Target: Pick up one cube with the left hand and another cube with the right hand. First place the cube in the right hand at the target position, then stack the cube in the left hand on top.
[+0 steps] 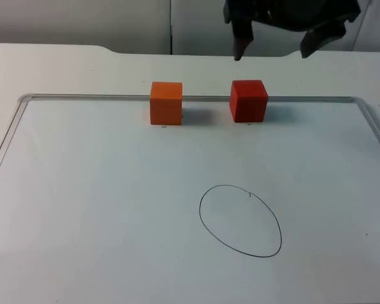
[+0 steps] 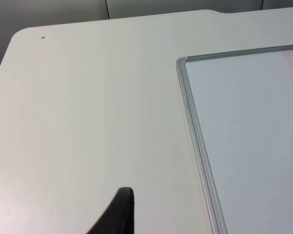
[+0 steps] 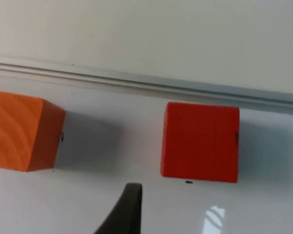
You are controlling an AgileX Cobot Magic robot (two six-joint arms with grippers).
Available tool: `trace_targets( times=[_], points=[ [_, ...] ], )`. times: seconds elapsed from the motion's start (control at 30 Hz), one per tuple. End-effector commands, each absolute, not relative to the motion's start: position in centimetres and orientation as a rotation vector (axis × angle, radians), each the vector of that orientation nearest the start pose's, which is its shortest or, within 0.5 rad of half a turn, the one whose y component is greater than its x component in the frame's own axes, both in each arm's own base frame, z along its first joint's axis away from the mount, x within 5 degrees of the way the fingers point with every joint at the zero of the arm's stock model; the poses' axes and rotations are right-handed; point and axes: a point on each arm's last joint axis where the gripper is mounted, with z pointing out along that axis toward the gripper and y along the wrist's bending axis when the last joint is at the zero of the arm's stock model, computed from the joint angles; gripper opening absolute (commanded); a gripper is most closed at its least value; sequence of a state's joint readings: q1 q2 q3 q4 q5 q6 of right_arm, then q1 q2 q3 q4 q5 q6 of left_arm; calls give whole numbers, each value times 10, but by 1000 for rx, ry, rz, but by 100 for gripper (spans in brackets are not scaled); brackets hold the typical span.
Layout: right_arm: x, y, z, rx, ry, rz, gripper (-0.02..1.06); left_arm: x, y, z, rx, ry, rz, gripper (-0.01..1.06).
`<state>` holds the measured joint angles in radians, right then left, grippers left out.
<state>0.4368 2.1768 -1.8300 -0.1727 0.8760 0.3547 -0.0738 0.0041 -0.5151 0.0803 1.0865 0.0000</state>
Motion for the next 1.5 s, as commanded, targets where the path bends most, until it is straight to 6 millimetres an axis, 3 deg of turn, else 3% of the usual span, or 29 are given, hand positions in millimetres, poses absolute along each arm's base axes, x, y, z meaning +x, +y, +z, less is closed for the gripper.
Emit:
trace_targets(
  times=[0.0,0.17,0.5,0.7,0.9,0.97,1.03,1.23,1.33,1.37,1.47],
  points=[
    [444,196,204,-207,2655,36,93,-7,7,280,68,2044,54,105],
    [455,201,184,-187,2669,36,93,-7,7,280,68,2044,54,105],
    [472,209,165,-188,2664,34,92,-7,7,280,68,2046,54,105],
    [474,209,145,-195,2696,12,90,-7,7,280,68,2046,54,105],
    [474,209,141,-189,2704,12,84,-7,7,280,68,2046,54,105],
    [474,209,141,-179,2705,15,77,-7,7,280,68,2046,54,105],
    [475,208,142,-139,2700,-3,62,-7,7,280,68,2046,54,105],
    [475,208,142,-139,2701,-6,45,-7,7,280,68,2046,54,105],
    [475,208,142,-141,2701,-7,26,-7,7,280,68,2046,54,105],
    [475,208,142,-141,2701,-7,26,-7,7,280,68,2046,54,105],
    [476,207,142,-150,2689,-15,5,-7,7,280,68,2046,54,105]
  ],
)
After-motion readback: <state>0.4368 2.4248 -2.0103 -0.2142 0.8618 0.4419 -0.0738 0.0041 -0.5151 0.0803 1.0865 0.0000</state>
